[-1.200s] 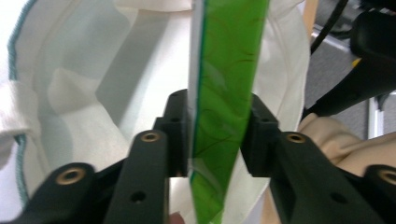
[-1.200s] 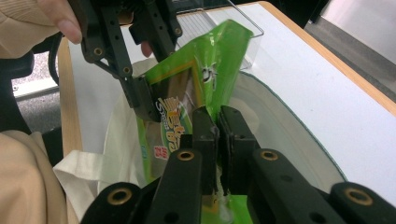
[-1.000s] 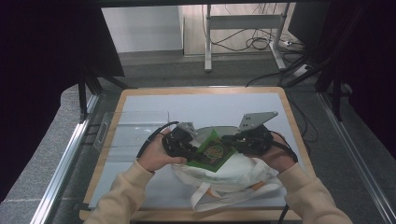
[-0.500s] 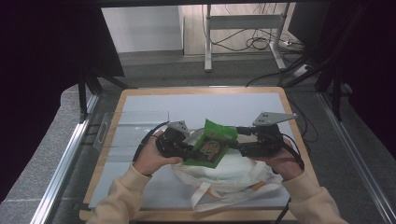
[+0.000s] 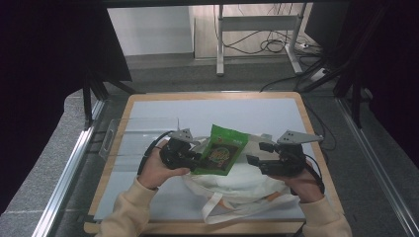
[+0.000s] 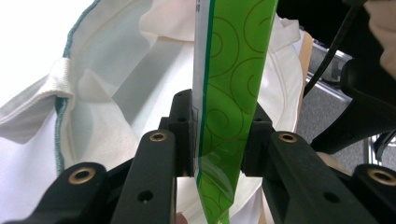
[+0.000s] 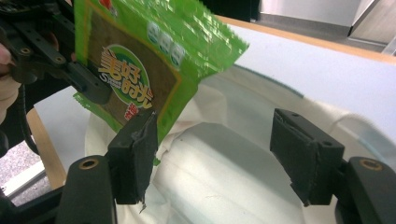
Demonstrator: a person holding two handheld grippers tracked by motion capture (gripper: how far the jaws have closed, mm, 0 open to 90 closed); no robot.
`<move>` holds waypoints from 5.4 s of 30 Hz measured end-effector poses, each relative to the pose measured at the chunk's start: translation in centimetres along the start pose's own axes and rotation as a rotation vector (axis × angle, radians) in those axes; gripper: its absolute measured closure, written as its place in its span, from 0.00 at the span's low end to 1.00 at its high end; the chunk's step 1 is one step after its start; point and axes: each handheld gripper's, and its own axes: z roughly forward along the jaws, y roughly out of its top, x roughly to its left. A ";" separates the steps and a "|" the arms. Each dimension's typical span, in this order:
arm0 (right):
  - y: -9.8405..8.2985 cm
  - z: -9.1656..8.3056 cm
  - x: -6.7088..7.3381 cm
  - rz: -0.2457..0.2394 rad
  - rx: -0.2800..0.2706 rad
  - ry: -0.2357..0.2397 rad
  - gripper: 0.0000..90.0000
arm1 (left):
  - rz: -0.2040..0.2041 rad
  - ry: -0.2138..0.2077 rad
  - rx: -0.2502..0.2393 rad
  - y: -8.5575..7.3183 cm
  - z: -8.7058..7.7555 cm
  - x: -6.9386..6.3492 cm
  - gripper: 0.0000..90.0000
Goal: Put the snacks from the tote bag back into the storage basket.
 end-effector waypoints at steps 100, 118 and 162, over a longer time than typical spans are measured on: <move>-2.6 4.5 0.3 -0.093 0.102 0.186 0.81 | 0.027 0.077 -0.104 -1.8 -1.1 1.0 0.33; -2.2 4.9 0.5 -0.143 0.169 0.164 0.81 | 0.042 0.083 -0.107 -0.3 -2.6 0.6 0.33; 2.5 5.6 2.2 -0.461 0.426 0.130 0.81 | 0.330 -0.041 0.230 5.8 -0.5 0.1 0.78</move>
